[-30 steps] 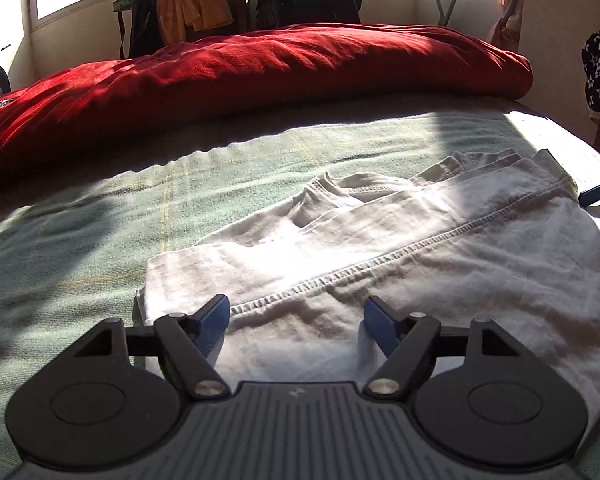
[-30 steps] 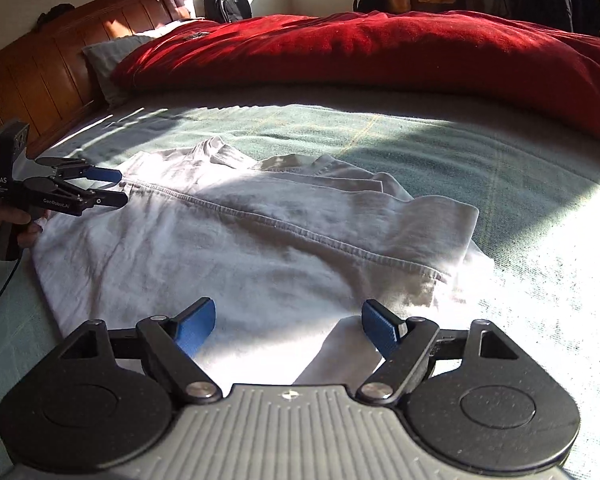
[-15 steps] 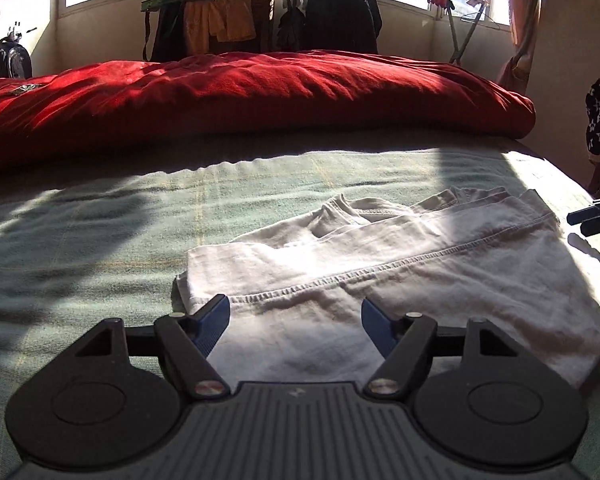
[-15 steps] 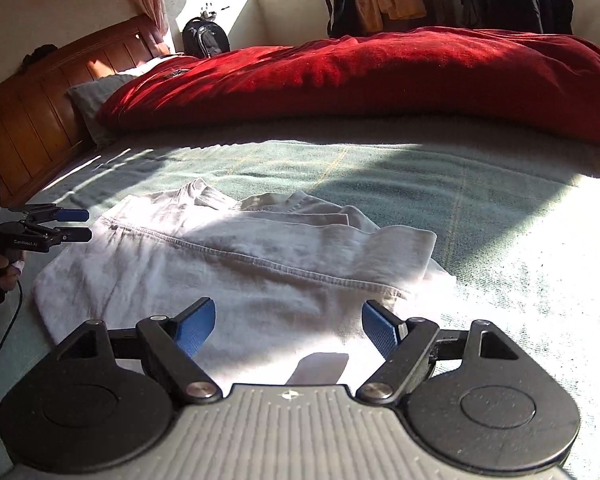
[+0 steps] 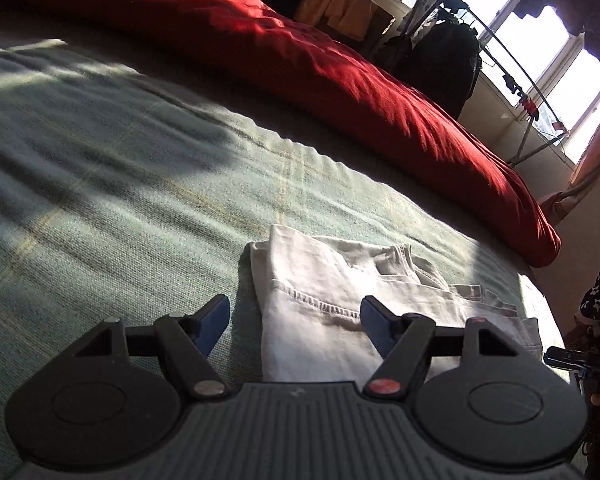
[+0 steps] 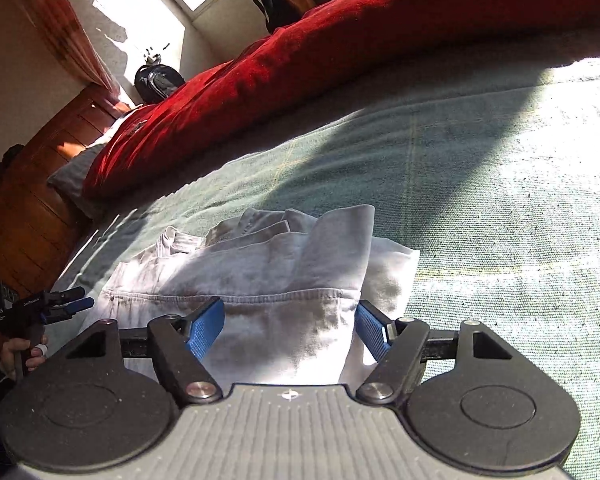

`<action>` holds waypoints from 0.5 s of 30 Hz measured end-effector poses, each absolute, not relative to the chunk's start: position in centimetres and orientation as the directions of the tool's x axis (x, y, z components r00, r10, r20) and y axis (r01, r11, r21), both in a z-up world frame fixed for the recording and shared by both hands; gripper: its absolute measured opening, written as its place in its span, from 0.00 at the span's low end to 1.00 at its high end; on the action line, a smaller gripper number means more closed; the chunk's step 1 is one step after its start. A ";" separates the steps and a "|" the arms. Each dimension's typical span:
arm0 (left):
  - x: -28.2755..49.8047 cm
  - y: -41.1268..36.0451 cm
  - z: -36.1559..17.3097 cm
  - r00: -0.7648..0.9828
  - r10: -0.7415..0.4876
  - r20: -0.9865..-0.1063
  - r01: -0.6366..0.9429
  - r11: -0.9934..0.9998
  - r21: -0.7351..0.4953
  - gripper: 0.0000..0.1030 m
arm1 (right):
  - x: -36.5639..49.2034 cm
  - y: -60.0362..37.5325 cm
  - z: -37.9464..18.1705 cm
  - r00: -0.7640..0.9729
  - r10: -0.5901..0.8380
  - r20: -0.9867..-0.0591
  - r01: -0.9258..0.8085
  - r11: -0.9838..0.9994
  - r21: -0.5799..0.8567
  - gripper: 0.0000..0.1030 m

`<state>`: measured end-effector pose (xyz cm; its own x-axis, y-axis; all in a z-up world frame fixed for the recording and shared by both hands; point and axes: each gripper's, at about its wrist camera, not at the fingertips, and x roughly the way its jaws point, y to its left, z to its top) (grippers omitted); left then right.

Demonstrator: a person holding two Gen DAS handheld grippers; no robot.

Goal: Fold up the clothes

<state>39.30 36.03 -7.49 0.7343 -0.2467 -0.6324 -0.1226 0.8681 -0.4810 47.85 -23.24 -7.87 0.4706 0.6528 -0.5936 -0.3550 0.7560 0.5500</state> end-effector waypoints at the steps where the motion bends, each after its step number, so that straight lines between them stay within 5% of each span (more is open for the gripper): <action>1: 39.3 35.9 -7.6 0.733 -0.245 -0.635 -0.121 0.871 -0.476 0.69 | 47.9 -23.2 -7.8 0.472 0.649 -0.597 -0.361 0.760 0.541 0.61; 2: 39.3 35.8 -7.8 0.732 -0.242 -0.637 -0.120 0.874 -0.471 0.69 | 47.9 -23.2 -7.8 0.474 0.644 -0.601 -0.365 0.765 0.531 0.57; 4: 39.3 35.6 -7.9 0.730 -0.240 -0.640 -0.116 0.879 -0.463 0.69 | 47.9 -23.4 -7.8 0.481 0.627 -0.613 -0.364 0.779 0.512 0.33; 11: 38.6 35.1 -7.0 0.741 -0.240 -0.627 -0.089 0.890 -0.446 0.69 | 46.6 -23.7 -6.7 0.505 0.595 -0.625 -0.381 0.803 0.458 0.11; 15: 38.1 34.7 -6.1 0.755 -0.253 -0.605 -0.062 0.891 -0.450 0.69 | 46.2 -25.0 -6.0 0.539 0.530 -0.655 -0.344 0.848 0.403 0.09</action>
<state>38.10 34.67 -6.11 0.7550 -0.2532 -0.6048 -0.0619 0.8908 -0.4502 46.17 -24.98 -6.01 0.5393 0.5297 -0.6547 -0.3441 0.8481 0.4028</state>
